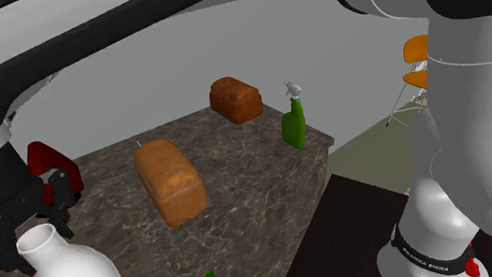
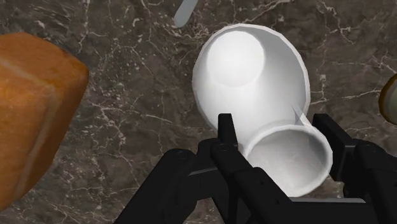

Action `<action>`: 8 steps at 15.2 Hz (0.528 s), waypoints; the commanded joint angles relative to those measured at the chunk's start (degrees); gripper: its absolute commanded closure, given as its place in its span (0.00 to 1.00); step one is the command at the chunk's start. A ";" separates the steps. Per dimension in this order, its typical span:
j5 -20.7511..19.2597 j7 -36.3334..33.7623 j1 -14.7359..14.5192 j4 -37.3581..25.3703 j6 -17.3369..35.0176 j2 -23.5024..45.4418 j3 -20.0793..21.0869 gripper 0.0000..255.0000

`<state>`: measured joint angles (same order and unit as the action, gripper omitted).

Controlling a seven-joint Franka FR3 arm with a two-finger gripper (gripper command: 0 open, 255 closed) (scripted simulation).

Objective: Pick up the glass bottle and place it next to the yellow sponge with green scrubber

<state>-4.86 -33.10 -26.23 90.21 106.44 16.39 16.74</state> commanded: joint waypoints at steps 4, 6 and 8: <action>-0.27 -0.12 0.07 2.92 3.64 0.69 -0.14 1.00; -0.39 -0.21 0.08 4.06 5.07 0.99 -0.18 1.00; -0.44 -0.24 0.08 4.46 5.58 1.10 -0.20 1.00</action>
<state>-5.26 -33.31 -26.13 94.52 111.72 17.41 16.55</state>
